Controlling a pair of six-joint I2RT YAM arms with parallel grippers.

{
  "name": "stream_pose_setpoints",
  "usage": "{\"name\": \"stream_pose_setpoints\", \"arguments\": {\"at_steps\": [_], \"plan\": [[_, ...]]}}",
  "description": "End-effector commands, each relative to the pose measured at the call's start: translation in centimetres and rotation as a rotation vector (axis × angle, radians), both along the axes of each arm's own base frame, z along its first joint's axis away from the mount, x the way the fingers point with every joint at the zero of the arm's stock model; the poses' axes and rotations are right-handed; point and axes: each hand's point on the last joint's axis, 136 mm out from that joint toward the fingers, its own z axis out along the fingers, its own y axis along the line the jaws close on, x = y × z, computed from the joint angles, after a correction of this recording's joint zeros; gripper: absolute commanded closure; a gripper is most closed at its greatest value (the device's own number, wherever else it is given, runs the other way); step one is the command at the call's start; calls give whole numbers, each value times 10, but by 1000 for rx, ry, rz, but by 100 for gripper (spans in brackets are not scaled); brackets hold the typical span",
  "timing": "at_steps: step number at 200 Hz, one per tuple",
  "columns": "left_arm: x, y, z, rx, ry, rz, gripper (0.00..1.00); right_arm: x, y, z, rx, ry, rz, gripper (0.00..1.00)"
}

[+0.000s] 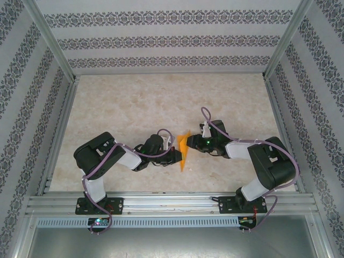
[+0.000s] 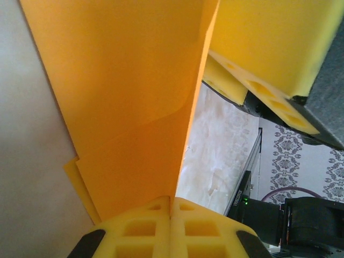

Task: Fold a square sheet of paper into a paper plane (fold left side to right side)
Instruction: Fold the wing for the fifth time at the center of the table.

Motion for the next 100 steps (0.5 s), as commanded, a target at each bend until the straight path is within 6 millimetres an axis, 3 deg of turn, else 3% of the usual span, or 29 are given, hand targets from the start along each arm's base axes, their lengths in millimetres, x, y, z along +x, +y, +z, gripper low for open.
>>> {"name": "stream_pose_setpoints", "arguments": {"at_steps": [1, 100], "plan": [[5, 0, 4, -38, -10, 6, 100, 9, 9, 8, 20, -32, 8, 61], [5, 0, 2, -52, -2, 13, 100, 10, 15, -2, 1, 8, 16, 63]]}}
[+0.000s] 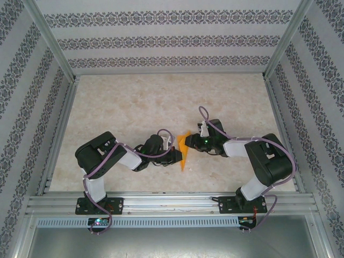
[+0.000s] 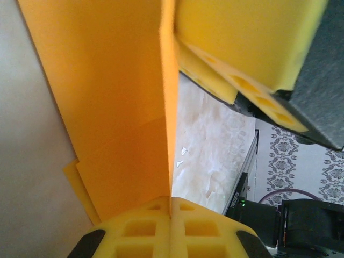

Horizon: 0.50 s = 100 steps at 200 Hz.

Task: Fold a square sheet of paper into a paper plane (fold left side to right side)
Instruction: Fold the wing for the fifth time at the center of the table.

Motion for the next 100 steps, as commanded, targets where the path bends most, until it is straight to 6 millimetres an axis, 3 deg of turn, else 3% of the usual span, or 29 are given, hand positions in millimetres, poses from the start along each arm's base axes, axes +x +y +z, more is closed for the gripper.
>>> {"name": "stream_pose_setpoints", "arguments": {"at_steps": [1, 50, 100], "plan": [[4, 2, 2, -34, -3, 6, 100, 6, 7, 3, -3, -10, 7, 63], [4, 2, 1, -34, -2, 10, 97, 3, 3, -8, -65, 38, -1, 63], [4, 3, 2, -33, -6, 14, 85, -2, 1, -23, -130, 92, 2, 64]]}}
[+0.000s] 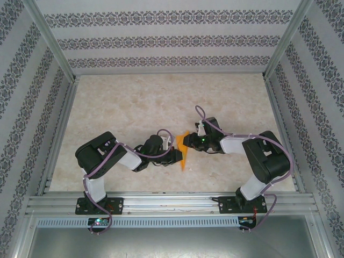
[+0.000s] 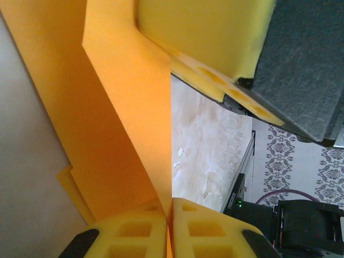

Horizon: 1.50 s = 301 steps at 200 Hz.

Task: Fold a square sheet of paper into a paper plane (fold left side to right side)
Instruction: Fold the wing for the fifth time at the center of the table.

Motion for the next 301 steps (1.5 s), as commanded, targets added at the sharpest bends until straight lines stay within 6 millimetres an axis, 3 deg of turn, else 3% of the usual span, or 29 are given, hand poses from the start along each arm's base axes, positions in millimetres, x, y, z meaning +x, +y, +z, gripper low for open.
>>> {"name": "stream_pose_setpoints", "arguments": {"at_steps": [1, 55, 106, 154, 229, 301], "plan": [[3, 3, 0, -23, -6, 9, 85, -5, -4, -16, -66, 39, 6, 64], [3, 14, 6, 20, -31, 16, 75, -6, -4, -18, -74, 47, 8, 64], [10, 27, 12, 35, -42, 48, 58, -7, -4, -20, -80, 51, 9, 64], [22, 25, 7, 53, -31, 52, 53, -8, -6, -21, -88, 55, 7, 64], [34, 16, -7, 81, -7, 32, 62, -8, -5, -22, -98, 56, 12, 64], [39, 24, -19, 139, 1, 51, 83, -9, -6, -23, -112, 59, 17, 64]]}}
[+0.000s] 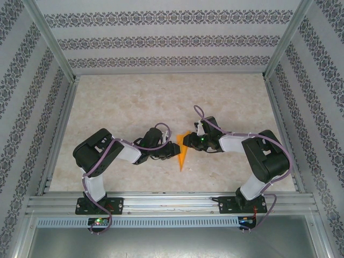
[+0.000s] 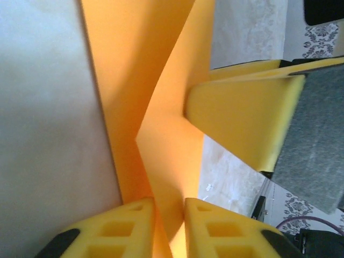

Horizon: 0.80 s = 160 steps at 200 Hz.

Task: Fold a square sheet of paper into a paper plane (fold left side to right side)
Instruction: Fold the wing for the fifth time at the center of the table.

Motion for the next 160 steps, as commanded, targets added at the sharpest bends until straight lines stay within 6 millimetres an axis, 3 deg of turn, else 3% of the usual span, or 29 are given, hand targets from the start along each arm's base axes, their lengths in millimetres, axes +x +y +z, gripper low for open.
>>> {"name": "stream_pose_setpoints", "arguments": {"at_steps": [1, 77, 160], "plan": [[7, 6, -10, 37, -2, 7, 84, -9, -5, -20, -75, 38, 10, 64], [7, 10, -19, 68, 14, 12, 95, -8, -6, -20, -88, 39, 14, 64], [0, 23, -37, 142, 65, 39, 98, -5, -4, -11, -71, 22, 12, 64]]}}
